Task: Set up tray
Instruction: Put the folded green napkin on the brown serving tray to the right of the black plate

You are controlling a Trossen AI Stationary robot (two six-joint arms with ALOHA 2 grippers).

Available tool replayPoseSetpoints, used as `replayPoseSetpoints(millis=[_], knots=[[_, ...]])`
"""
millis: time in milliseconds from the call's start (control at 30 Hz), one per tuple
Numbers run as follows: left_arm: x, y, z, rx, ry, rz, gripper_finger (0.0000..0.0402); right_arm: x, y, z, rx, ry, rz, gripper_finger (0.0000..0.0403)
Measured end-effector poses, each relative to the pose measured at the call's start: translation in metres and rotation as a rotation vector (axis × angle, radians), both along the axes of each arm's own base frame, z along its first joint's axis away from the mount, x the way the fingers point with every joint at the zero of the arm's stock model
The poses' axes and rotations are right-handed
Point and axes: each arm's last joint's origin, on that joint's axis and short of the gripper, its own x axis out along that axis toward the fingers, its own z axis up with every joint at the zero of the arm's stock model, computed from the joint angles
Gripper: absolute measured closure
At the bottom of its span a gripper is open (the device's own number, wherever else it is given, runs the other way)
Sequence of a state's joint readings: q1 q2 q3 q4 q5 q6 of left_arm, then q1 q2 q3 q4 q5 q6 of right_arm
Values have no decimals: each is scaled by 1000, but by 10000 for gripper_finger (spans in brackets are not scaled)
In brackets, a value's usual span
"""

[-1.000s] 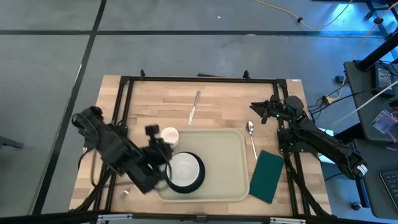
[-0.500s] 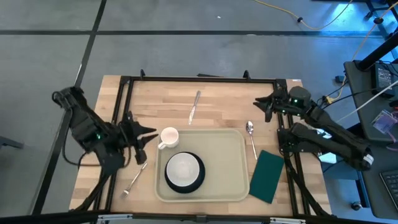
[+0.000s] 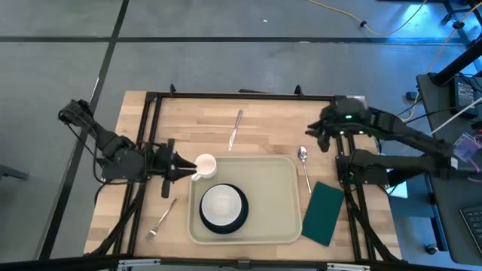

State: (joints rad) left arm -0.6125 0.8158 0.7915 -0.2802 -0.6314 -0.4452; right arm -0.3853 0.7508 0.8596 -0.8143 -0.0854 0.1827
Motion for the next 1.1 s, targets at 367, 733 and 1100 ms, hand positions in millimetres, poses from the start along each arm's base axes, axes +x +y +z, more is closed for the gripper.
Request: replayPoseSetpoints(millis=[367, 733, 1100], knots=[[12, 18, -41, 120, -151, -186, 324, 35, 39, -42, 374, 485, -38, 274], [13, 17, -40, 229, -230, -274, 322, 32, 90, -64, 410, 834, -135, 274], [13, 17, -41, 315, -233, -286, 320, 52, 121, -97, 298, 991, -163, 274]])
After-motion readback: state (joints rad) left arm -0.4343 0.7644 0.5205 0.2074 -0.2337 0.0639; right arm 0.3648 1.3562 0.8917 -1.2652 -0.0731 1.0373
